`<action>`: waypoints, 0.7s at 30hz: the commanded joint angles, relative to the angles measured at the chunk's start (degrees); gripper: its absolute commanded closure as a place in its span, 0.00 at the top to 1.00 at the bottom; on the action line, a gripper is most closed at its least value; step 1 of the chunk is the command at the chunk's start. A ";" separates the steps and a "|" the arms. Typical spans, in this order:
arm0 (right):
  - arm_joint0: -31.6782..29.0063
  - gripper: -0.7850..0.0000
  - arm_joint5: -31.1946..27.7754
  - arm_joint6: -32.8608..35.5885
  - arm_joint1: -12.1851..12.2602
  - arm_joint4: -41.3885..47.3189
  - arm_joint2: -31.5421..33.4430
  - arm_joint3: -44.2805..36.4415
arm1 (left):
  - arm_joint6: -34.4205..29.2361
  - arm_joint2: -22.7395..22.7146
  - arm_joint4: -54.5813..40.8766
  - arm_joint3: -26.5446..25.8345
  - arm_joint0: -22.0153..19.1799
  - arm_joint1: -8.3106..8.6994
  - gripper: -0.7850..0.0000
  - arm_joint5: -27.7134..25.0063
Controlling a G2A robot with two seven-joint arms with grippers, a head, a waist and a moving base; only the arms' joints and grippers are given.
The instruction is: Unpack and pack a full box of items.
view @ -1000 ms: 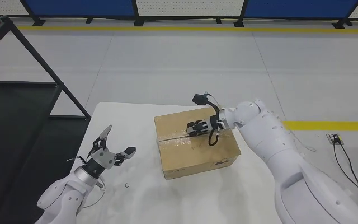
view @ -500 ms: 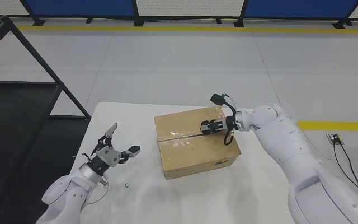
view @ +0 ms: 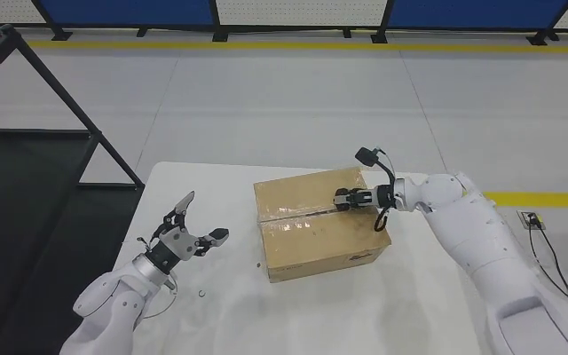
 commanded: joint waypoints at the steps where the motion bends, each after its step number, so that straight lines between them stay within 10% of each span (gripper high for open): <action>1: -2.70 0.00 -0.97 -2.01 2.03 -1.72 2.08 -6.64 | 0.07 0.39 0.18 0.18 -0.21 -0.03 1.00 0.03; 12: -21.31 0.00 19.20 -1.52 11.49 -11.37 18.23 -42.76 | 0.00 0.41 0.11 0.34 -0.24 -0.03 1.00 -0.21; 21: -30.74 0.00 27.94 -5.08 13.90 -15.59 25.14 -54.73 | -0.16 0.68 -0.19 0.56 -0.35 -0.07 1.00 -0.33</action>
